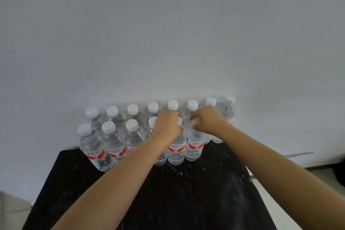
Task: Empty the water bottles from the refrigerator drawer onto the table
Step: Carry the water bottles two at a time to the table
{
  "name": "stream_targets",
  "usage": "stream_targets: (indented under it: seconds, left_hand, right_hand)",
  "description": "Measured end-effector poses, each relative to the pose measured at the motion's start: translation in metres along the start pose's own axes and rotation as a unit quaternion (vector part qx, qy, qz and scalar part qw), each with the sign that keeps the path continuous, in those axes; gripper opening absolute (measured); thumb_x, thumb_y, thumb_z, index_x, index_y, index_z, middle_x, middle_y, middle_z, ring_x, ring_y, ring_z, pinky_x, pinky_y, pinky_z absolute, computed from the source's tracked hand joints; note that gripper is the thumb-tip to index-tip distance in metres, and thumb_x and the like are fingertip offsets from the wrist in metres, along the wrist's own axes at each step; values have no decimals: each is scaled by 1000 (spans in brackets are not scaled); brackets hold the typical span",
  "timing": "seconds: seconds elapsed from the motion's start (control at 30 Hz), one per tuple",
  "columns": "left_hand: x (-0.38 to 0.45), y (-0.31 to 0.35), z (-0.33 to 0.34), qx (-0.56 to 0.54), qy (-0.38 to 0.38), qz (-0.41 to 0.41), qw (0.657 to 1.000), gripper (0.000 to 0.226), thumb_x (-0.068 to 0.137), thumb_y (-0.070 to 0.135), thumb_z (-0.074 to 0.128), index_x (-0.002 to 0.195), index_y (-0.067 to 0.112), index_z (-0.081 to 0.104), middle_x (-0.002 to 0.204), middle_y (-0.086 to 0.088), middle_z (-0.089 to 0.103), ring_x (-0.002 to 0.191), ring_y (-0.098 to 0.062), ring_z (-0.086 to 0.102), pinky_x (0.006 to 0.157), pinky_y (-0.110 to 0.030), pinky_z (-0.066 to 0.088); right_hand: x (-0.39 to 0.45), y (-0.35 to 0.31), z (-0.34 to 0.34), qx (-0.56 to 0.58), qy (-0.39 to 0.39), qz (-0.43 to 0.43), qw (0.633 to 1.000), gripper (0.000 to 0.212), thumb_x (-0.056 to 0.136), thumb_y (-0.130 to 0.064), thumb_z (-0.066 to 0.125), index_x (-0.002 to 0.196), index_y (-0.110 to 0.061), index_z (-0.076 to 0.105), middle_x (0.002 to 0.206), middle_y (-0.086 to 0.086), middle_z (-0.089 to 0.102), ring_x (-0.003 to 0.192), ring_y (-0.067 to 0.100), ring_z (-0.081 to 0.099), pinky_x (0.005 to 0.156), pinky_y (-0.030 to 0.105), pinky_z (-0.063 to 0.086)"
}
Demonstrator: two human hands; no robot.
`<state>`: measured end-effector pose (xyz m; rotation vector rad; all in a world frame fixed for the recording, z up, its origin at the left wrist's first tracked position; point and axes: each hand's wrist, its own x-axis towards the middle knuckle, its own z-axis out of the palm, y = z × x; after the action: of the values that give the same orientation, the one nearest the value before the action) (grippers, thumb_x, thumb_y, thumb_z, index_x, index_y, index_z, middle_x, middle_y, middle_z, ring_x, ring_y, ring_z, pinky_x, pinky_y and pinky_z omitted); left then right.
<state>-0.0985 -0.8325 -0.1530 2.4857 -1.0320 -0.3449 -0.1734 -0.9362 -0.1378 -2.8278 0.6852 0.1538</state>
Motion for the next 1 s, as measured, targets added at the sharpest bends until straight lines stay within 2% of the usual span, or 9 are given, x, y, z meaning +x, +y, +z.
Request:
stream_targets:
  seconds: [0.17,0.23,0.37,0.47,0.57,0.7,0.8,1.0]
  left_hand:
    - [19,-8,16,19,24,-14,999,18,90,11,52,106,10,61,99,-7,63,98,-24,62,69,-26,38]
    - [22,-8,22,23,39,-24,999,17,90,12,52,105,11,59,90,-3,56,93,-23,61,66,-27,37]
    - [22,-2,26,48,30,-34,998,13,93,15,48,103,12,56,87,1,54,81,-16,54,67,-28,42]
    - [14,10,16,94,-5,-30,995,19,94,15,47,110,12,55,101,-5,64,94,-23,63,73,-32,49]
    - [-6,22,-7,187,-17,-12,982,30,94,15,48,123,12,49,114,-9,61,106,-26,61,81,-33,49]
    - [-38,45,-47,304,22,16,952,30,94,11,46,124,8,53,120,-10,58,112,-26,55,86,-31,47]
    - [-74,72,-65,321,10,35,946,30,93,7,44,121,9,56,121,-9,57,115,-26,52,89,-32,46]
    - [-154,160,-47,331,35,201,921,31,92,6,45,120,8,57,122,-11,60,115,-29,55,91,-34,47]
  right_hand:
    - [18,7,8,6,-3,10,1000,38,88,-18,55,126,-16,59,122,7,64,110,23,60,94,31,48]
    - [22,11,15,12,6,14,1000,37,89,-19,54,125,-17,58,121,7,65,109,23,61,96,33,50]
    - [23,12,21,7,10,25,1000,37,93,-18,50,130,-16,53,128,8,60,114,22,58,99,31,44]
    - [11,10,16,29,8,12,999,44,94,-14,48,138,-14,44,142,9,48,126,23,50,105,31,38]
    - [-12,10,7,40,11,-8,999,49,94,-14,48,142,-15,37,146,8,42,132,25,44,108,34,36]
    - [-56,11,-26,33,55,-1,998,44,93,-10,44,137,-16,46,140,7,48,128,25,47,106,35,40]
    - [-108,10,-60,35,97,21,994,46,92,-10,45,138,-15,44,140,9,49,128,26,47,106,35,40]
    - [-263,41,-85,-33,171,116,978,45,95,-19,43,140,-19,41,141,6,48,129,26,46,105,38,43]
